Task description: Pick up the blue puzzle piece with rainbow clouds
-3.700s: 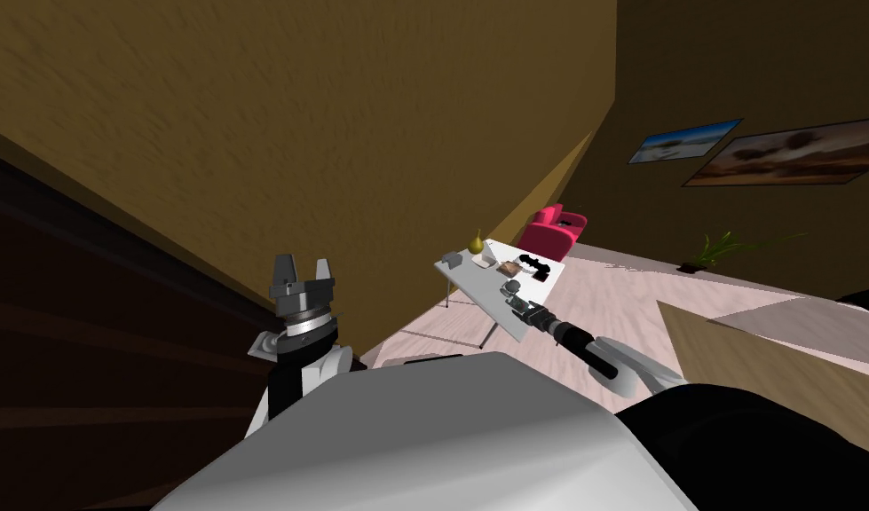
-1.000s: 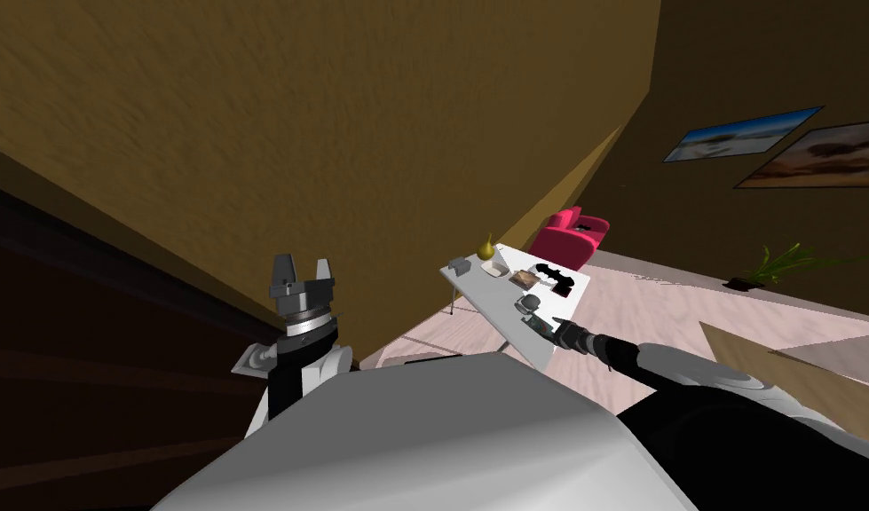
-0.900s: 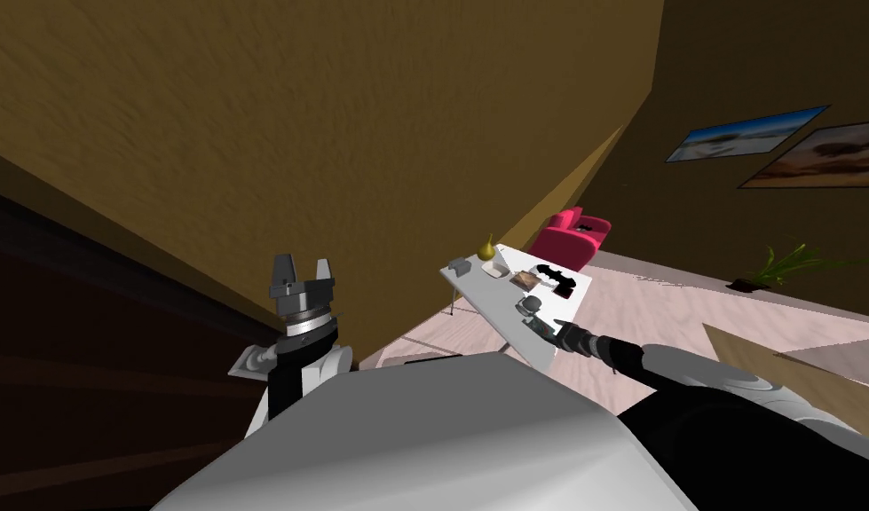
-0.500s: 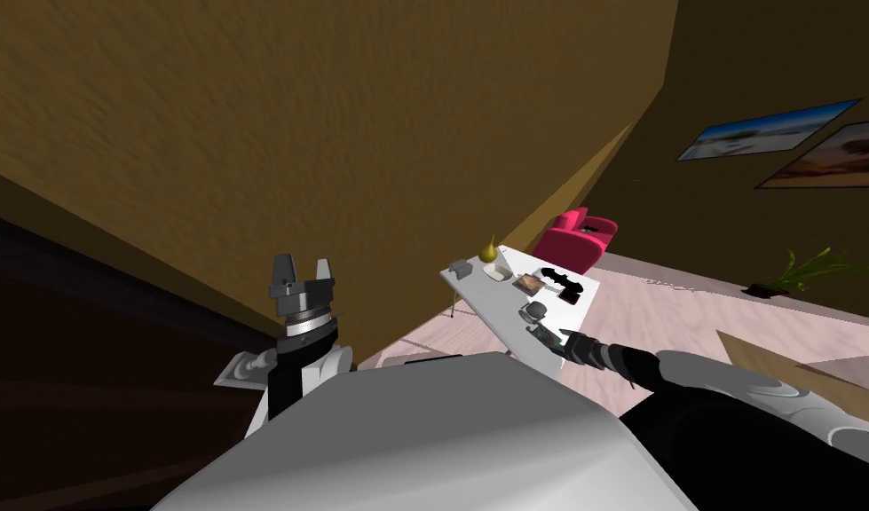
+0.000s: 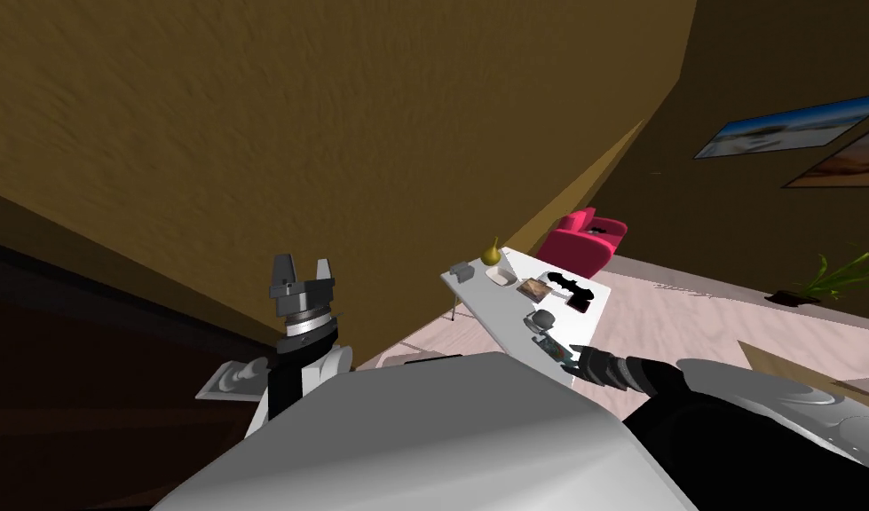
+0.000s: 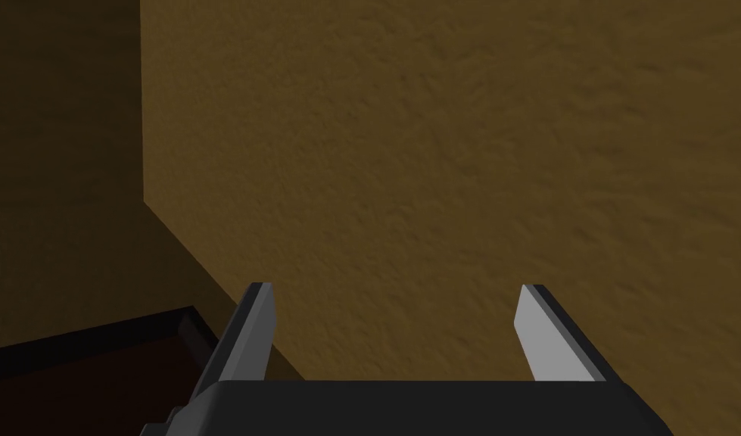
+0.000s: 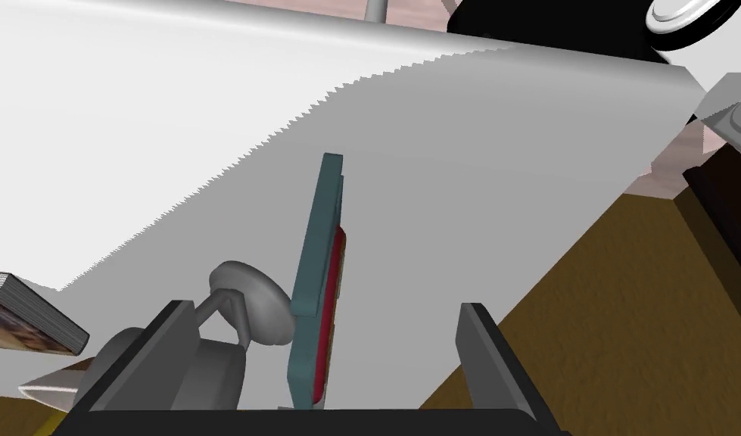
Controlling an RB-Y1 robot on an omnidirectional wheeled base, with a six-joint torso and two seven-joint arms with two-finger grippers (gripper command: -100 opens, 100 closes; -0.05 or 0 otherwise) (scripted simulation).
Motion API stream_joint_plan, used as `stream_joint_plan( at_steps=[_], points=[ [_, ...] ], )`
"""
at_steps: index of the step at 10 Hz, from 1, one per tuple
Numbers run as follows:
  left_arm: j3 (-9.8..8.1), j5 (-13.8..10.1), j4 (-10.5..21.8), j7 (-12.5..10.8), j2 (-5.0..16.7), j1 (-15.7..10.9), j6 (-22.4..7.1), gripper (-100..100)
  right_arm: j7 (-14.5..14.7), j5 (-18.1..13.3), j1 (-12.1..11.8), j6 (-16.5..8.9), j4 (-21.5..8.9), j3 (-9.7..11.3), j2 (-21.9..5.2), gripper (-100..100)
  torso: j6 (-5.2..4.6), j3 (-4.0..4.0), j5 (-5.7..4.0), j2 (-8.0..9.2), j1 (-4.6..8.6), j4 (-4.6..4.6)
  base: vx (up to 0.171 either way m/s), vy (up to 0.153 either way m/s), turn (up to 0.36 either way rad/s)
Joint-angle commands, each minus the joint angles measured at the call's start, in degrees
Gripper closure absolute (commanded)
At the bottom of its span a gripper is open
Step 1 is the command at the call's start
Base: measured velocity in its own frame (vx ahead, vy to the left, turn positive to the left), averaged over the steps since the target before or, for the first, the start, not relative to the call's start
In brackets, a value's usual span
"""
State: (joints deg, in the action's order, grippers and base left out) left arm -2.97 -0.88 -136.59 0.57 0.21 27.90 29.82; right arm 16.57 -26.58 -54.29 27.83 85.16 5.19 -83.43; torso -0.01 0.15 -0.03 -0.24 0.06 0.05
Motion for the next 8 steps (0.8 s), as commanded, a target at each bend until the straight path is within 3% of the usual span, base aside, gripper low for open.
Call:
stream_joint_plan(
  at_steps=[1, 4, 5, 6, 7, 8],
  points=[
    [0.0, 0.0, 0.0, 0.0, 0.0, 0.0, 0.0, 0, -2.2, 0.7, -1.1, 1.5, -0.2, 1.5, -2.1, -100, 0.0, 0.0, 0.0, 0.0, 0.0, 0.0, 0.067, -0.03, 0.035],
    [0.0, 0.0, 0.0, 0.0, 0.0, 0.0, 0.0, 0, -4.7, 2.0, -3.9, 3.4, 0.0, 2.5, -4.8, -100, 0.0, -0.01, -0.01, 0.02, 0.06, 0.0, 0.063, -0.038, 0.031],
    [0.0, 0.0, 0.0, 0.0, 0.0, 0.0, 0.0, 0, -4.2, 1.6, -3.0, 2.9, -0.2, 2.4, -4.2, -100, 0.0, -0.01, -0.01, 0.02, 0.05, 0.0, 0.028, -0.016, 0.01],
    [0.0, 0.0, 0.0, 0.0, 0.0, 0.0, 0.0, 0, -4.4, 1.7, -3.0, 3.1, -0.3, 2.5, -4.3, 0, -0.01, -0.07, 0.0, 0.12, -0.01, -0.03, 0.005, -0.003, 0.0],
    [0.0, 0.0, 0.0, 0.0, 0.0, 0.0, 0.0, 0, -7.2, -0.4, -0.1, 4.5, -3.1, 3.2, -2.8, -100, -0.01, -0.12, 0.01, 0.21, -0.06, -0.05, -0.14, -0.01, 0.343],
    [0.01, 0.0, 0.0, 0.0, 0.0, 0.0, 0.0, 0, -7.9, -0.4, 0.6, 4.5, -4.5, 3.2, -2.8, -100, 0.08, -0.33, 0.01, 0.61, -0.04, -0.12, -0.172, -0.013, 0.335]
  ],
)
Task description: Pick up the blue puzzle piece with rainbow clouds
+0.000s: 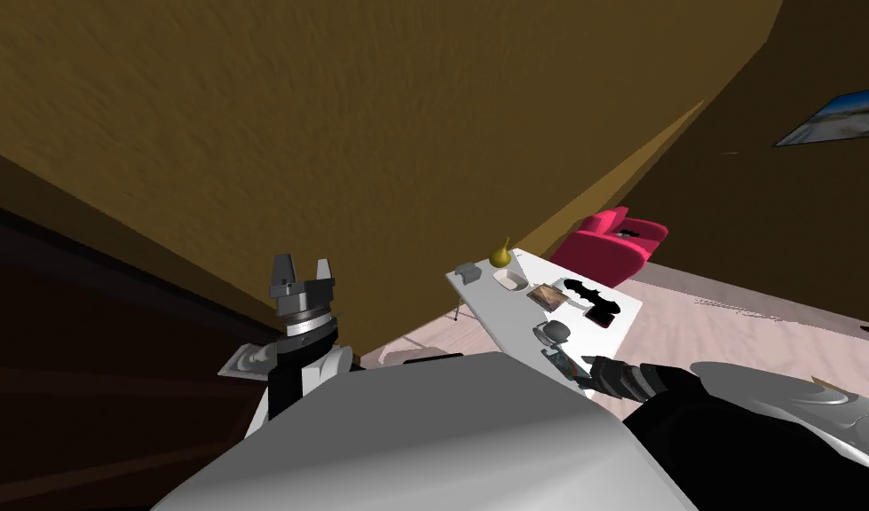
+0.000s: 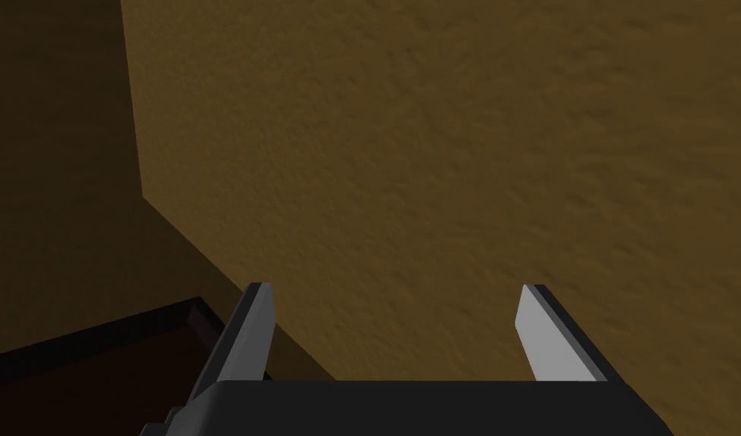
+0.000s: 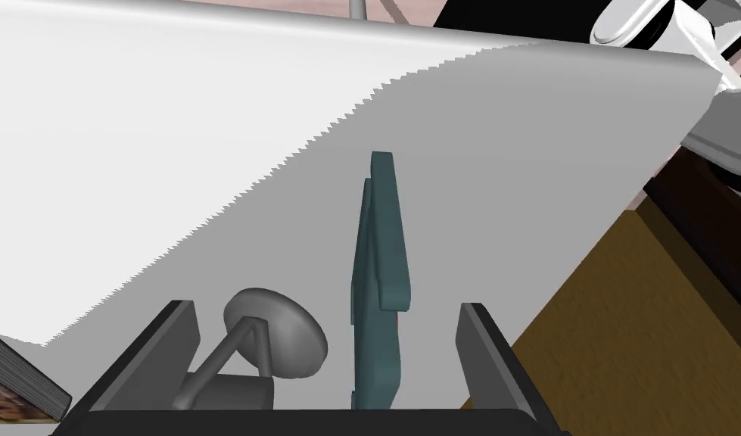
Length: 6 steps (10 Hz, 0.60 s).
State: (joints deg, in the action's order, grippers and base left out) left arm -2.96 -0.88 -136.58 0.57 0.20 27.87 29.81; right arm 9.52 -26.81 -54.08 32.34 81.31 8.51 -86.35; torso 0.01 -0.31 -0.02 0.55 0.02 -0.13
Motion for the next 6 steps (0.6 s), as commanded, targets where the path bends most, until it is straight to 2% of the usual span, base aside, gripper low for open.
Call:
stream_joint_plan(
  at_steps=[1, 2, 3, 4, 5, 6],
  points=[
    [0.0, 0.0, 0.0, 0.0, 0.0, 0.0, 0.0, 0, -2.9, -2.3, 2.9, 1.3, -2.9, 0.7, 1.6, -100, 0.0, 0.0, 0.0, 0.0, 0.0, 0.0, -0.237, -0.033, 0.359],
    [0.0, 0.0, 0.0, 0.0, 0.0, 0.0, 0.0, 0, -4.3, -2.3, 3.9, 1.3, -4.6, 0.7, 1.6, -100, 0.01, -0.15, -0.02, 0.27, 0.07, -0.05, -0.205, -0.025, 0.245],
    [0.0, 0.0, 0.0, 0.0, 0.0, 0.0, 0.0, 0, -4.3, -2.3, 3.9, 1.3, -5.0, 0.7, 1.6, -100, -0.04, -0.15, -0.02, 0.24, 0.08, -0.07, -0.098, -0.013, 0.031],
    [-0.01, 0.0, 0.0, 0.0, 0.0, 0.0, 0.0, 0, -7.2, -4.5, 7.2, 2.7, -7.4, 1.4, 3.1, -100, -0.08, -0.01, -0.02, -0.01, 0.07, -0.02, -0.17, 0.001, 0.4],
    [0.0, 0.0, 0.0, 0.0, 0.0, 0.0, 0.0, 0, -7.8, -4.5, 7.4, 2.7, -9.0, 1.4, 3.1, -100, 0.06, -0.04, -0.01, 0.08, 0.02, -0.01, -0.175, 0.0, 0.278],
    [0.0, 0.0, 0.0, 0.0, 0.0, 0.0, 0.0, 0, -9.8, -6.6, 9.7, 4.1, -10.7, 2.1, 4.6, -100, -0.08, -0.07, 0.01, 0.11, 0.05, -0.03, -0.247, 0.022, 0.426]
  ],
)
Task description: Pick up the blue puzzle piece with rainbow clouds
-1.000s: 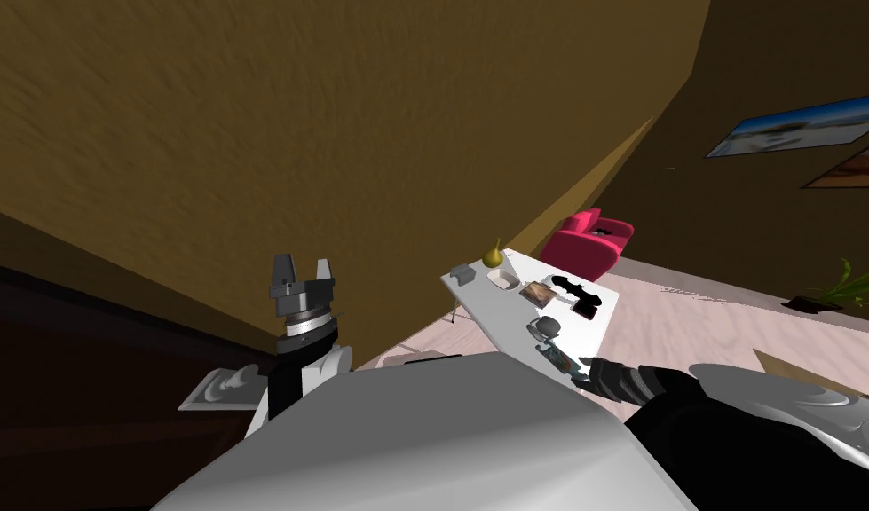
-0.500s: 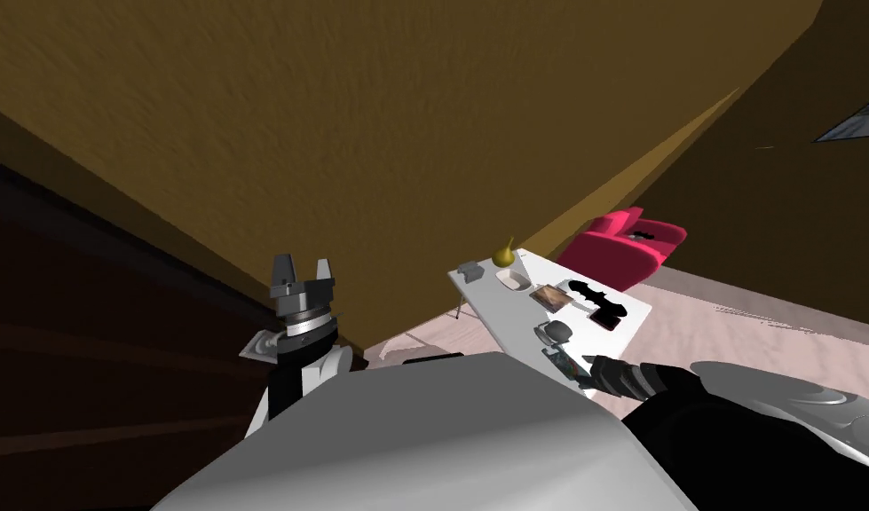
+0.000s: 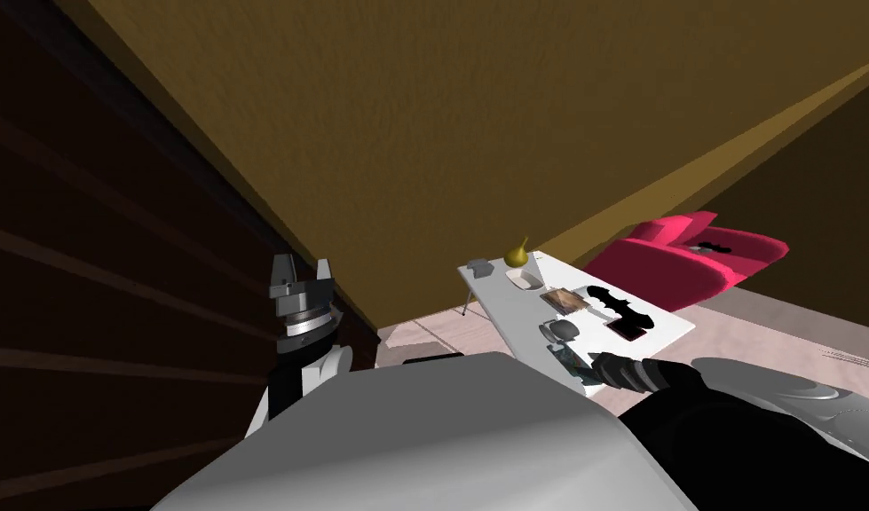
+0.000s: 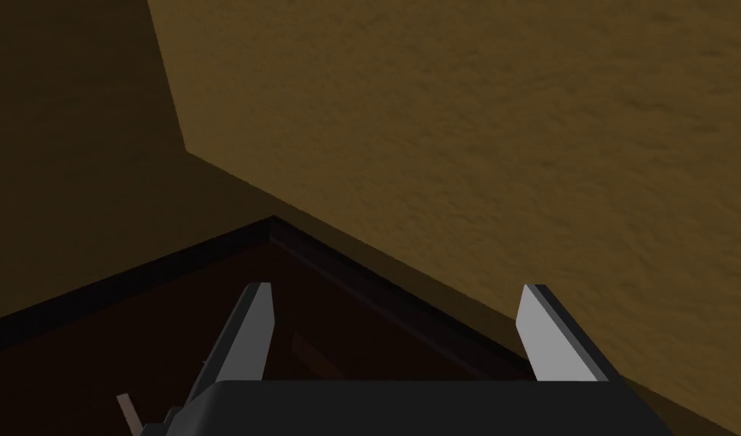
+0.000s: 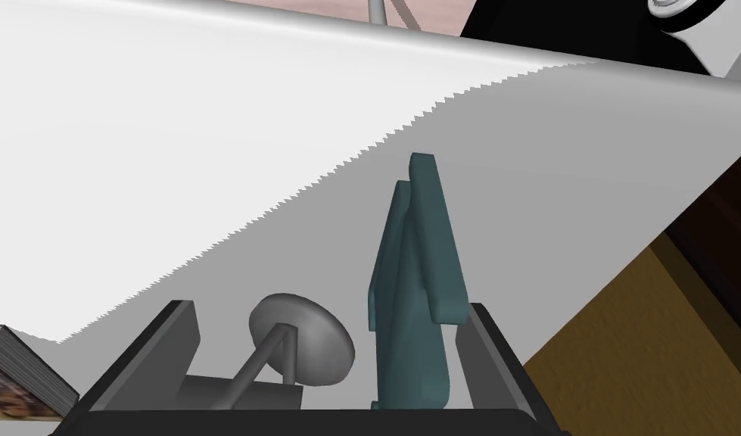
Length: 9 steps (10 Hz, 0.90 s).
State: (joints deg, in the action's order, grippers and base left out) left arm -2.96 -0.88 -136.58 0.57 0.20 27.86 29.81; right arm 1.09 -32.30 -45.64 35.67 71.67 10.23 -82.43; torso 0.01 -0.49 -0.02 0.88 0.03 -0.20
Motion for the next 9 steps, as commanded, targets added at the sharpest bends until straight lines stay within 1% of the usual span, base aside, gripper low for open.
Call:
stream_joint_plan(
  at_steps=[1, 2, 3, 4, 5, 6, 7, 8, 9],
  points=[
    [0.0, 0.0, 0.0, 0.0, 0.0, 0.0, 0.0, 0, -2.9, -1.1, 2.5, 0.7, -2.9, 0.4, 0.7, -100, 0.0, 0.0, 0.0, 0.0, 0.0, 0.0, -0.216, 0.019, 0.205],
    [-0.01, 0.0, 0.0, 0.0, 0.0, 0.0, 0.0, 0, -2.9, -1.1, 2.5, 0.7, -3.9, 0.4, 0.7, -100, -0.12, -0.01, 0.0, -0.02, 0.04, -0.02, -0.078, -0.001, -0.035],
    [-0.02, 0.0, 0.0, 0.0, 0.0, 0.0, 0.0, 0, -5.6, -3.2, 4.6, 2.1, -5.4, 1.2, 2.1, -100, -0.14, 0.17, -0.01, -0.35, 0.12, 0.05, -0.146, 0.007, 0.332],
    [-0.01, 0.0, 0.0, 0.0, 0.0, 0.0, 0.0, 0, -6.4, -3.2, 6.0, 2.1, -7.4, 1.2, 2.1, -100, -0.01, 0.16, -0.03, -0.29, 0.12, 0.06, -0.151, 0.012, 0.287],
    [-0.01, 0.0, 0.0, 0.0, 0.0, 0.0, 0.0, 0, -8.3, -5.3, 8.5, 3.5, -9.8, 1.9, 3.6, -100, -0.08, 0.15, -0.02, -0.3, 0.12, 0.05, -0.235, 0.03, 0.388],
    [-0.01, 0.0, 0.0, 0.0, 0.0, 0.0, 0.0, 0, -9.9, -5.3, 9.6, 3.5, -11.6, 1.9, 3.6, -100, -0.03, 0.03, -0.01, -0.06, 0.06, 0.01, -0.202, 0.038, 0.247],
    [-0.01, 0.0, 0.0, 0.0, 0.0, 0.0, 0.0, 0, -9.9, -5.3, 9.6, 3.5, -12.5, 1.9, 3.6, -100, -0.12, 0.02, 0.0, -0.09, 0.05, 0.0, -0.076, 0.02, 0.02],
    [-0.02, 0.0, 0.0, 0.0, 0.0, 0.0, 0.0, 0, -12.4, -7.5, 12.2, 4.9, -14.6, 2.7, 5.1, -100, -0.15, 0.19, -0.01, -0.38, 0.12, 0.06, -0.139, 0.036, 0.361],
    [-0.01, 0.0, 0.0, 0.0, 0.0, 0.0, 0.0, 0, -13.4, -7.5, 13.1, 4.9, -16.5, 2.7, 5.1, -100, -0.02, 0.18, -0.02, -0.33, 0.09, 0.07, -0.148, 0.034, 0.296]
  ],
)
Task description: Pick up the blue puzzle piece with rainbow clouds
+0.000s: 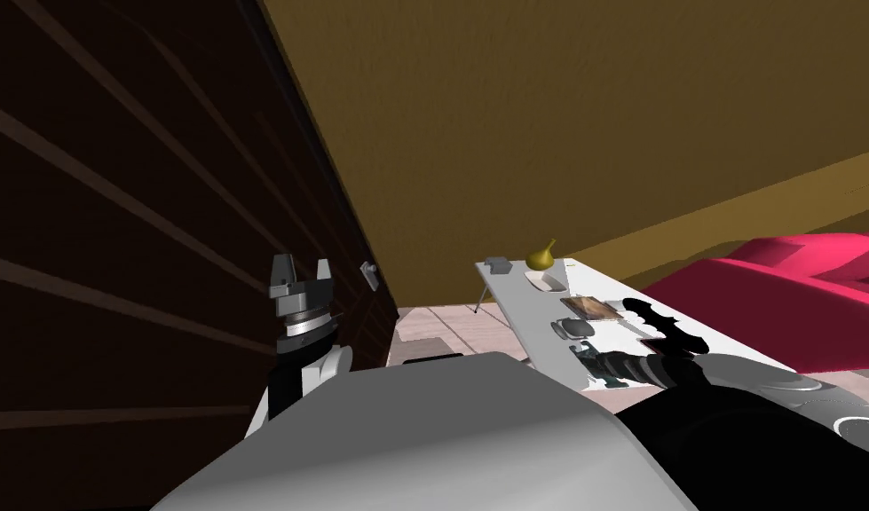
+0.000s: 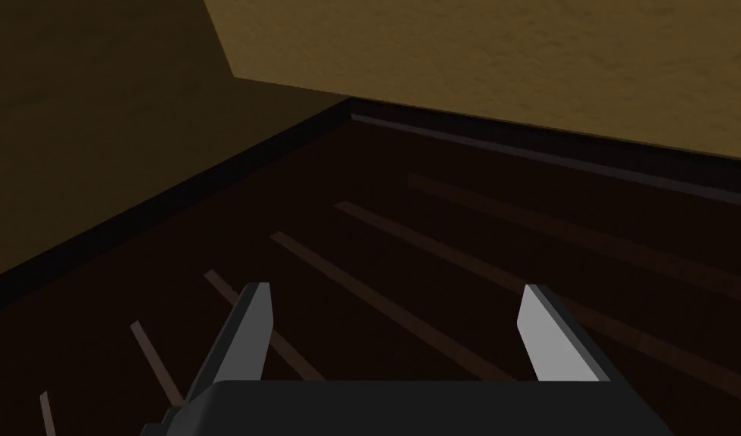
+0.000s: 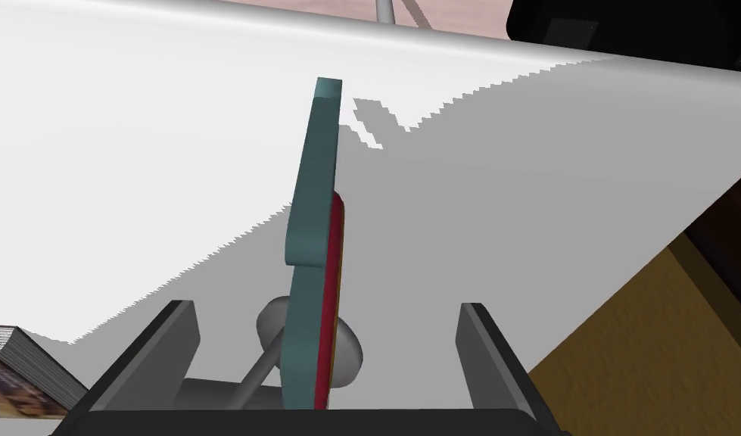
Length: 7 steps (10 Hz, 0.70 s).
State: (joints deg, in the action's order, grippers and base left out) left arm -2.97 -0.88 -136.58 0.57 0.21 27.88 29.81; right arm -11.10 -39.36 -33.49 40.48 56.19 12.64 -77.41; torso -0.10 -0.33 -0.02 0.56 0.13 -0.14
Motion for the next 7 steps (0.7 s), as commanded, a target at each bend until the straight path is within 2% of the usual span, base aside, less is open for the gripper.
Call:
stream_joint_plan(
  at_steps=[1, 2, 3, 4, 5, 6, 7],
  points=[
    [0.0, 0.0, 0.0, 0.0, 0.0, 0.0, 0.0, 0, -2.9, -2.5, 2.9, 1.4, -2.9, 1.0, 1.6, -100, 0.0, 0.0, 0.0, 0.0, 0.0, 0.0, -0.205, 0.046, 0.341],
    [0.01, 0.0, 0.0, 0.0, 0.0, 0.0, 0.0, 0, -4.4, -2.5, 4.4, 1.4, -4.5, 1.0, 1.6, -100, 0.05, -0.09, -0.01, 0.18, -0.04, -0.03, -0.217, 0.057, 0.227],
    [0.0, 0.0, 0.0, 0.0, 0.0, 0.0, 0.0, 0, -4.8, -2.5, 4.5, 1.4, -5.5, 1.0, 1.6, -100, -0.02, -0.15, 0.01, 0.25, -0.05, -0.06, -0.102, 0.043, 0.048],
    [-0.01, 0.0, 0.0, 0.0, 0.0, 0.0, 0.0, 0, -7.1, -4.6, 7.0, 2.8, -7.6, 1.8, 3.0, -100, -0.06, -0.02, 0.0, 0.0, 0.01, -0.01, -0.167, 0.064, 0.436],
    [0.01, 0.0, 0.0, 0.0, 0.0, 0.0, 0.0, 0, -8.3, -4.6, 8.0, 2.8, -9.6, 1.8, 3.0, -100, 0.17, -0.03, -0.09, 0.06, -0.06, -0.02, -0.149, 0.052, 0.26],
    [0.0, 0.0, 0.0, 0.0, 0.0, 0.0, 0.0, 0, -10.1, -6.8, 10.5, 4.2, -11.7, 2.5, 4.5, -100, 0.11, 0.02, -0.17, -0.06, 0.03, -0.02, -0.175, 0.076, 0.313],
    [0.0, 0.0, 0.0, 0.0, 0.0, 0.0, 0.0, 0, -11.8, -6.8, 11.5, 4.2, -13.4, 2.5, 4.5, -100, 0.23, 0.01, -0.32, -0.01, -0.03, -0.01, -0.174, 0.078, 0.231]
  ],
)
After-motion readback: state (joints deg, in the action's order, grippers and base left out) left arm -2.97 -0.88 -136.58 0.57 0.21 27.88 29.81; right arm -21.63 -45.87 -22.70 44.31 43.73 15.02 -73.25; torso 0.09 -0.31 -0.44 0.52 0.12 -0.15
